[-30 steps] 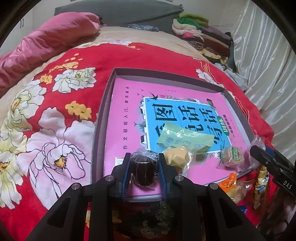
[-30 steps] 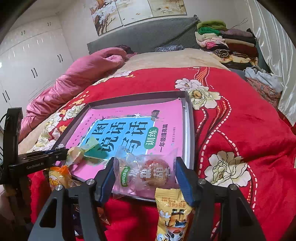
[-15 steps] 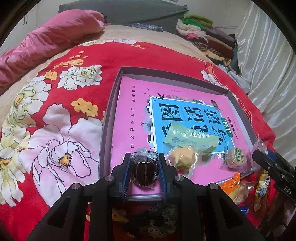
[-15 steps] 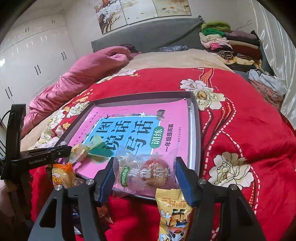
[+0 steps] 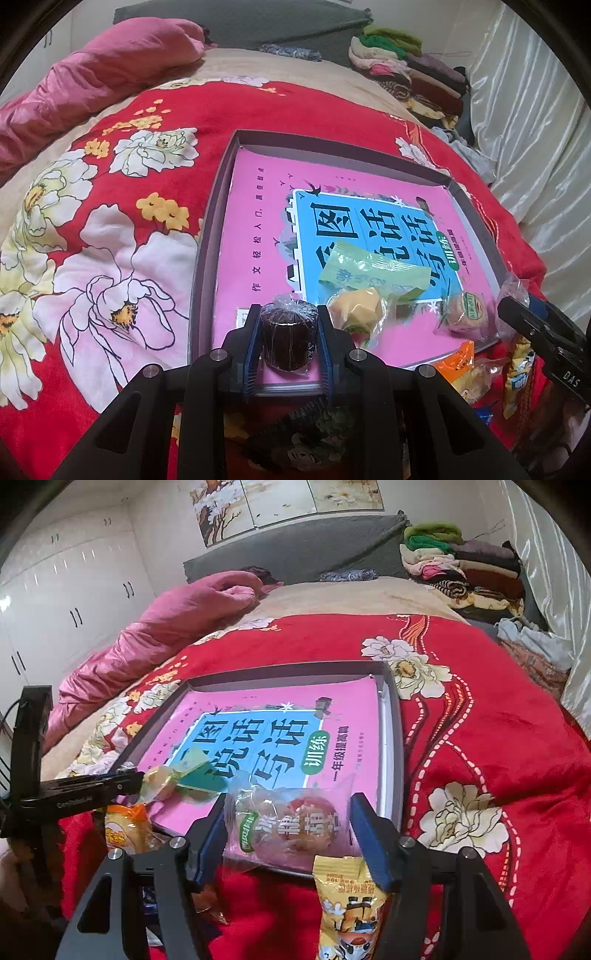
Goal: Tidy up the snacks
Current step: 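Lower the dark chocolate into the tray with left gripper while right lowers pastry bag, both open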
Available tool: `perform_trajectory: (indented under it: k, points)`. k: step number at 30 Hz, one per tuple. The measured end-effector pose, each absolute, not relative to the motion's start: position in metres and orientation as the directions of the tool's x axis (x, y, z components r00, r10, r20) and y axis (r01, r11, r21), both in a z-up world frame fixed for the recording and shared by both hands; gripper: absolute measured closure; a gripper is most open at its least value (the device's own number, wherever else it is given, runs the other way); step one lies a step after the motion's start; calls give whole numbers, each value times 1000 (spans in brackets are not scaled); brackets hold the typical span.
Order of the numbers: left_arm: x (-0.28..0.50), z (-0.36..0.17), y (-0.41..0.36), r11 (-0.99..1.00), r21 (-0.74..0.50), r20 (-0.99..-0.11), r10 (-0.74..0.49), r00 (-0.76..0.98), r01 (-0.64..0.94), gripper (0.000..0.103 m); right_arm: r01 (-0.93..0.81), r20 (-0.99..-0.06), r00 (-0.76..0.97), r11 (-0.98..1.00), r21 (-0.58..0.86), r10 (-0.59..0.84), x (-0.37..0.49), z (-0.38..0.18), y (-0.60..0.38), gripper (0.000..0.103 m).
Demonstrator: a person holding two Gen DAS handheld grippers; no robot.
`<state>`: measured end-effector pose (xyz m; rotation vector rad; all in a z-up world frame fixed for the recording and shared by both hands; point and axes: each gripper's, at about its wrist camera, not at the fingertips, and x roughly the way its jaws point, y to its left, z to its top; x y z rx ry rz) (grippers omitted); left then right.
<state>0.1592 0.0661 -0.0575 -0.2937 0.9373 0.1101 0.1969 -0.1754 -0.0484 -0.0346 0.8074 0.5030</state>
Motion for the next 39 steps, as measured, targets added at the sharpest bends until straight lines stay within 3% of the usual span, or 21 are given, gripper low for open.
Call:
perform_trajectory:
  k: [21, 39]
  points:
    - [159, -53, 69, 951, -214, -801, -39, 598, -225, 74, -476, -698, 555, 861, 180, 452, 194, -50, -171, 38]
    - [155, -48, 68, 951, -217, -799, -44, 599, -220, 64, -508, -683, 555, 844, 173, 474, 189, -45, -164, 38]
